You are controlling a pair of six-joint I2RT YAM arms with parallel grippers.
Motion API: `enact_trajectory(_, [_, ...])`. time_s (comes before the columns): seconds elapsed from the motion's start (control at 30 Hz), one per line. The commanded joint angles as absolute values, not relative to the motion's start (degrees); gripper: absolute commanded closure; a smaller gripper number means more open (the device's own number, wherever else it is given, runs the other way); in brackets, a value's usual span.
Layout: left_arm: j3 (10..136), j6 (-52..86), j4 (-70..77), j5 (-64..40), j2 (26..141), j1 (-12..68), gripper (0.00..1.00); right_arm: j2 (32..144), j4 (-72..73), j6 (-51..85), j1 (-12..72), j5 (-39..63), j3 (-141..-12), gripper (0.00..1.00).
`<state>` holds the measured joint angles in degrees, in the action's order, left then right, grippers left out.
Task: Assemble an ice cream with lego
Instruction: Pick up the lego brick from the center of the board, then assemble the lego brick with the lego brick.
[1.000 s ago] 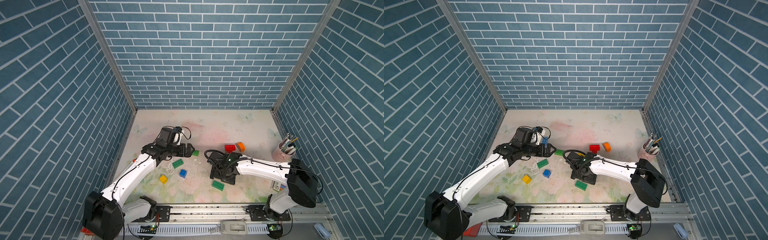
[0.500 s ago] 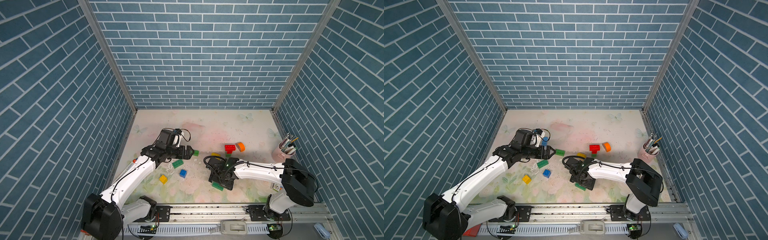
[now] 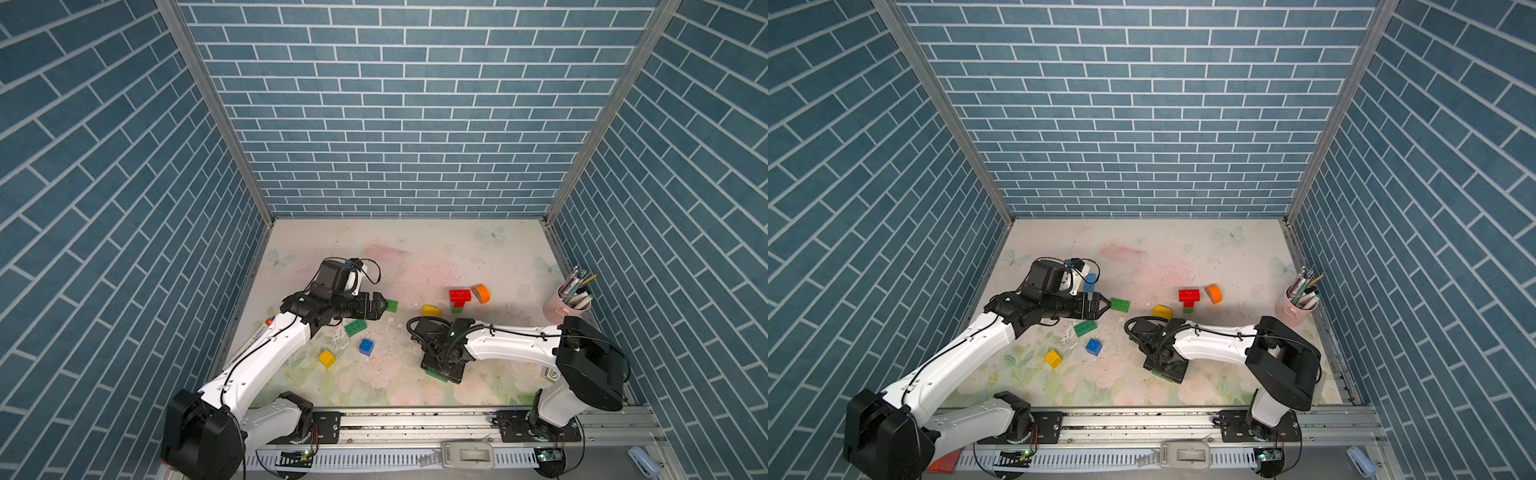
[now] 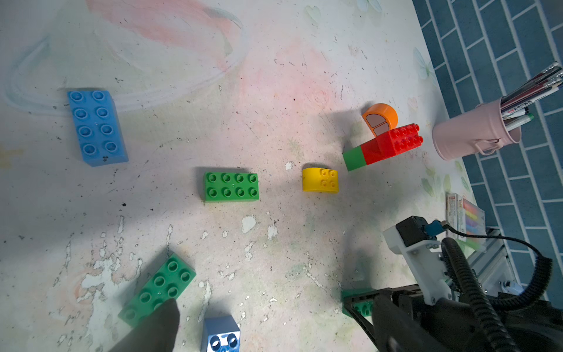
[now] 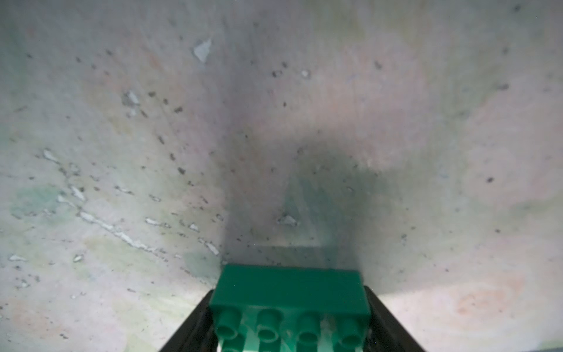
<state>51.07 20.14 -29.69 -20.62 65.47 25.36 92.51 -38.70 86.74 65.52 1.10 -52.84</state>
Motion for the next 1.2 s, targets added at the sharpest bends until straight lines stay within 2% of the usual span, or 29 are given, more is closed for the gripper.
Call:
enact_trajectory(0.0, [50.62, 19.82, -30.17, -20.57, 64.95, 25.29, 0.00, 90.95, -44.10, 88.01, 65.18, -0.46, -55.54, 0.38])
enact_trajectory(0.2, [51.45, 20.75, -29.59, -21.05, 65.38, 25.29, 0.00, 87.28, -52.06, 80.45, 61.56, -0.70, -60.59, 0.42])
enact_trajectory(0.43, [52.78, 22.24, -28.72, -21.69, 67.45, 25.29, 0.00, 83.97, -63.86, 63.74, 51.34, 0.39, -70.67, 0.42])
enact_trajectory(0.77, [55.89, 23.29, -27.69, -24.45, 72.13, 25.29, 0.00, 89.67, -71.27, 40.12, 37.31, 4.36, -85.14, 0.43])
enact_trajectory(1.17, [56.16, 25.34, -26.00, -23.50, 73.91, 25.28, 0.00, 99.86, -72.22, 23.93, 28.68, 8.11, -94.40, 0.43])
